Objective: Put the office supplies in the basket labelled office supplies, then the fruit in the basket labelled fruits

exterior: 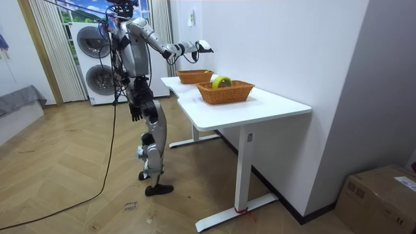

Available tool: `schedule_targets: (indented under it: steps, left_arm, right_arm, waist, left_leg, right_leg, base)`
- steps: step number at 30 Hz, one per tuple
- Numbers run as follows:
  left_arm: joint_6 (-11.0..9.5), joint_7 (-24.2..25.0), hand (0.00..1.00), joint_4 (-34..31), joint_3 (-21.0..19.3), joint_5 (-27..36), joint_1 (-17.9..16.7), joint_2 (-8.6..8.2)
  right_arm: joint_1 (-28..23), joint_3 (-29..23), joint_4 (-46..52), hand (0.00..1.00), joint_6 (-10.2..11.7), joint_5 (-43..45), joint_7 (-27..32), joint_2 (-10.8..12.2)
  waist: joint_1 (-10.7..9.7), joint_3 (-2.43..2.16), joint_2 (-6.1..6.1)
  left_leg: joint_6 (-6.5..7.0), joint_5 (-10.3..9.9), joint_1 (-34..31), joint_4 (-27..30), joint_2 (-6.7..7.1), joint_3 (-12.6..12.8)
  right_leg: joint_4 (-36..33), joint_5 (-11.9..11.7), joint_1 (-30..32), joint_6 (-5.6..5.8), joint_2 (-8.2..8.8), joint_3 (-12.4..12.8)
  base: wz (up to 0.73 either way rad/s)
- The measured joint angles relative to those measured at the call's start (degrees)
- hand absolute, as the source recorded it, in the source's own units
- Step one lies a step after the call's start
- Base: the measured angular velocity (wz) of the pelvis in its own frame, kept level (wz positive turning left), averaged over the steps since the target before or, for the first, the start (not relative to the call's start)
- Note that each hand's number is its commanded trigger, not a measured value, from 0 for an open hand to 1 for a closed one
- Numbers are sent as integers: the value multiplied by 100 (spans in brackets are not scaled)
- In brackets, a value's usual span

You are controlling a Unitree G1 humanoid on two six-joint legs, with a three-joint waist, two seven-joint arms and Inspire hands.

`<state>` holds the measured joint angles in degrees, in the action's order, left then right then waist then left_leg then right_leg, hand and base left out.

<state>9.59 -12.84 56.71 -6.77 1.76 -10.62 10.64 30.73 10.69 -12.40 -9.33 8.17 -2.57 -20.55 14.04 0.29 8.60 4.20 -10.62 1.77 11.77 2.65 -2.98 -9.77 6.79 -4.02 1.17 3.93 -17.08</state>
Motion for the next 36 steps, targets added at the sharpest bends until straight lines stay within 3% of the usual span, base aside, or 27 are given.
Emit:
schedule_targets:
  steps: [10, 15, 20, 26, 36]
  left_arm:
    - [-136, 10, 0, -16, 13, -7, 14, -20]
    - [-141, 72, 0, -160, -3, -15, -25, -111]
    - [-141, 75, 0, -155, 0, -13, -21, -116]
    - [-182, 166, 0, -137, -3, -11, -31, -112]
    - [-365, 388, 0, 19, -5, -6, -37, -98]
  right_arm:
    - [0, -560, 5, 0, 1, -330, 375, -74]
    - [-8, -971, 12, 0, 4, -557, 573, -221]
    - [-9, -1017, 19, 0, 16, -565, 701, -477]
    - [-162, -1406, 377, 0, 106, -585, 759, -483]
    - [-336, -1684, 621, 0, 131, -790, 802, -490]
  waist:
    - [-334, -25, 23]
    - [-472, -33, -45]
    - [-621, -32, -107]
    - [-853, -68, -203]
    - [-1084, -75, -176]
  left_leg:
    - [3, -1, 86, -25, -13, 158]
    - [6, -3, 92, -35, -13, 203]
    - [6, -3, 129, -66, -27, 271]
    - [7, -2, 198, -140, -41, 320]
    - [-11, -11, 352, -274, -114, 615]
  right_leg:
    - [-24, -4, 2, 9, -4, 132]
    - [-16, -17, 8, 25, -12, 231]
    - [-14, -20, 20, 27, -27, 304]
    - [-10, -21, 6, 27, -42, 366]
    - [-8, -26, 31, 19, -121, 618]
  base:
    - [-9]
    - [-4]
    - [-8]
    - [-4]
    - [-15]
